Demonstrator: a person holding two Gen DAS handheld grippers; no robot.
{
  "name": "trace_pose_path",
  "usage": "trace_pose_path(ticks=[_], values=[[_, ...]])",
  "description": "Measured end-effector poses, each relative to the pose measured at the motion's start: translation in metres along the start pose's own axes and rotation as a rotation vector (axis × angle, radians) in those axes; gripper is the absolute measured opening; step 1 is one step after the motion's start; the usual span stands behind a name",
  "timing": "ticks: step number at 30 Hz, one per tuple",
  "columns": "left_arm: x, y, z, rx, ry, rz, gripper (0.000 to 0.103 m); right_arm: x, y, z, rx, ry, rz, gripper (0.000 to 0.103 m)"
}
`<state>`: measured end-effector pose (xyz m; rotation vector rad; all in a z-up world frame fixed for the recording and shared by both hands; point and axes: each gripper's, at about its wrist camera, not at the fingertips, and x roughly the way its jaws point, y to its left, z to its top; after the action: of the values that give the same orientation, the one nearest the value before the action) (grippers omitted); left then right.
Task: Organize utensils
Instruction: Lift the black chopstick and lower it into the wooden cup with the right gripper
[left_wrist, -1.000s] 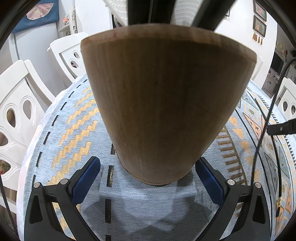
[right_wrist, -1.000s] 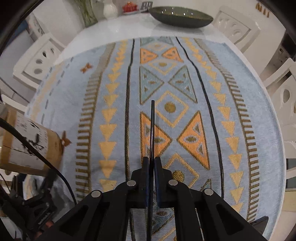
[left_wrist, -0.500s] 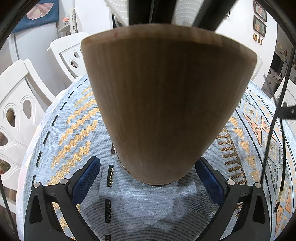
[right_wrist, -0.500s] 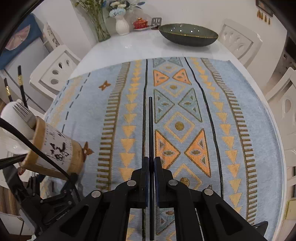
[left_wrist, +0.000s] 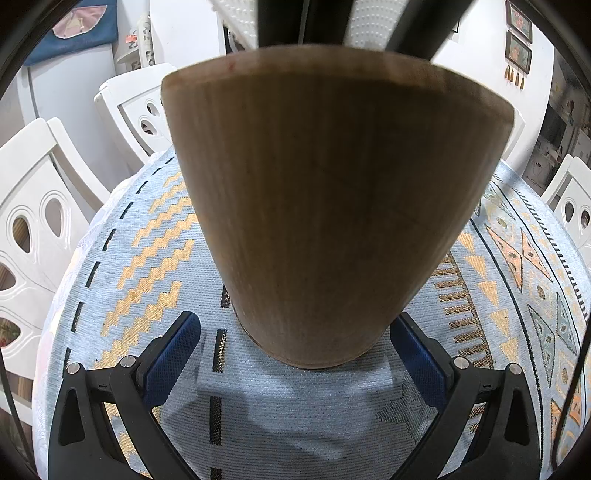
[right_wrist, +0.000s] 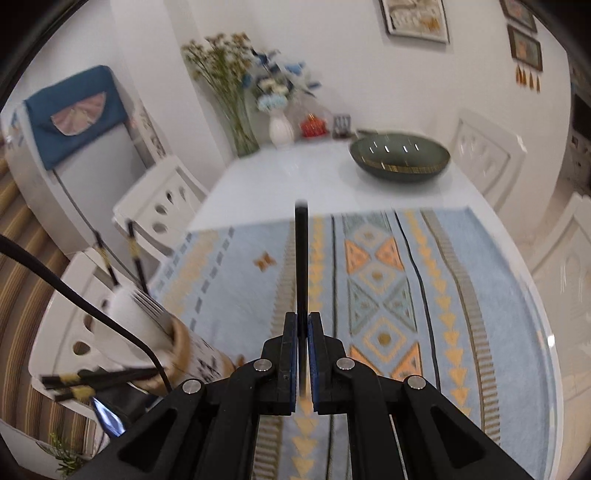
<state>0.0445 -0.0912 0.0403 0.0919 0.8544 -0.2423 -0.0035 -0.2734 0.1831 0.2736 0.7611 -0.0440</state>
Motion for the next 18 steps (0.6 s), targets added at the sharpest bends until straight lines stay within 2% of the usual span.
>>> trace_pose_path(ticks=[9, 18], values=[[0.0, 0.0, 0.0, 0.0, 0.0, 0.0, 0.103, -0.032, 0.045, 0.047, -0.068, -0.137, 0.103, 0.005], [-0.001, -0.001, -0.001, -0.002, 0.001, -0.002, 0.103, -0.05, 0.069, 0.058, -0.086, -0.163, 0.205, 0.005]])
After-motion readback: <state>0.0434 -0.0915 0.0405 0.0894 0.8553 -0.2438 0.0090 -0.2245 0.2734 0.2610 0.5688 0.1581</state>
